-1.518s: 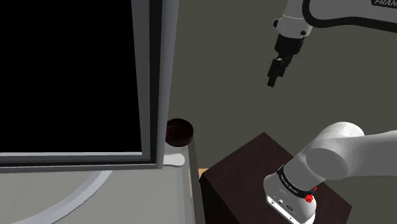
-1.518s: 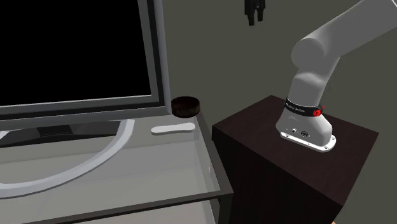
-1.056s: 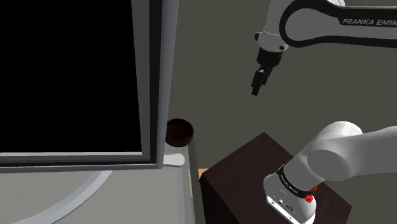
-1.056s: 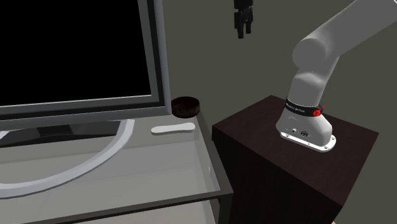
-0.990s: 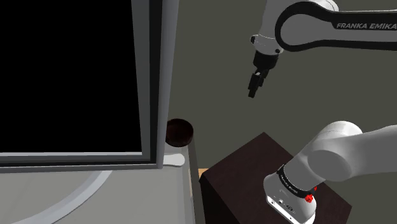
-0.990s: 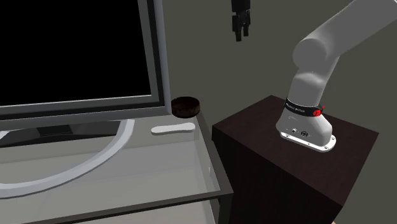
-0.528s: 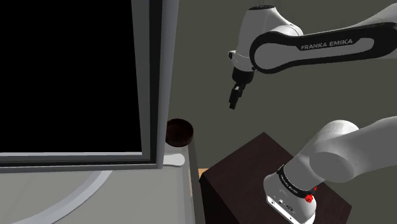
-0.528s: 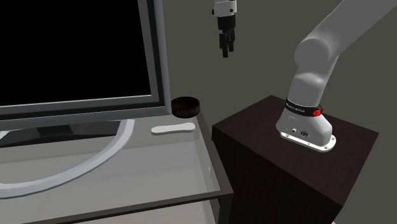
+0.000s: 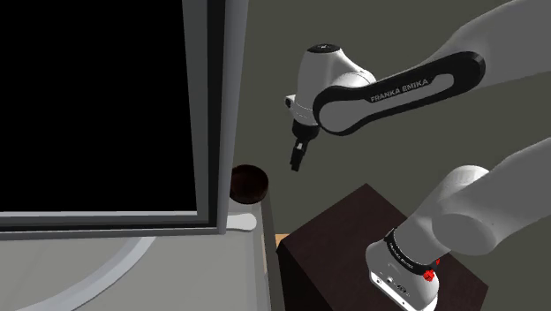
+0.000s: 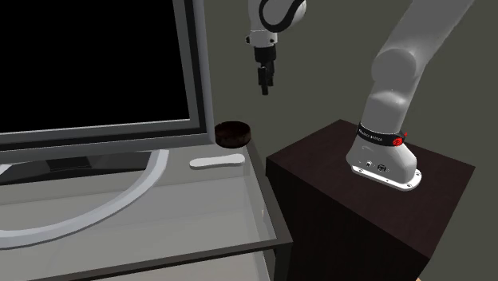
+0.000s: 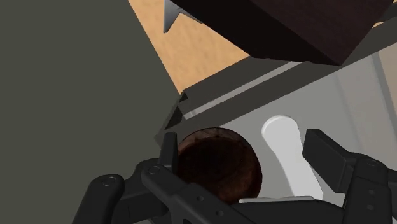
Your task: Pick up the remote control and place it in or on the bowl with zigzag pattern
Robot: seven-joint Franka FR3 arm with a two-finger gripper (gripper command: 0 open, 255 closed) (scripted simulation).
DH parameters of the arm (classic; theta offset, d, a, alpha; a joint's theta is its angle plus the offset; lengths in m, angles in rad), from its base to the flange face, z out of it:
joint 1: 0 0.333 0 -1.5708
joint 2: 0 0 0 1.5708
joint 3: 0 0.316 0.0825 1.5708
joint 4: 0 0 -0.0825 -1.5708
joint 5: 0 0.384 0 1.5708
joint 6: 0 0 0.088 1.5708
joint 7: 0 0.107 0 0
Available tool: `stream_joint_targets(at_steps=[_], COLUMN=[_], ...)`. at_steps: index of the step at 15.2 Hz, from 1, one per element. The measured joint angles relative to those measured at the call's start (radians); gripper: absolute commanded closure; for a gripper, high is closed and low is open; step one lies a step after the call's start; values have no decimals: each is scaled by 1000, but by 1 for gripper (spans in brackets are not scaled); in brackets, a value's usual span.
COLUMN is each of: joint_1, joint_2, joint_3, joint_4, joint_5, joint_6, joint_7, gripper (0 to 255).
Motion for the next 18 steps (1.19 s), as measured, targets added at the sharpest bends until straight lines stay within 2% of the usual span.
stream_joint_targets(at_steps=[8, 13, 18], joint_1=[45, 82, 151], joint_2=[286, 474, 664], joint_3=[64, 78, 68], joint_4=[77, 155, 269], joint_5=[-58, -144, -239], joint_6=[227, 343, 424], joint_7=[26, 63, 111], gripper=[0, 0, 0])
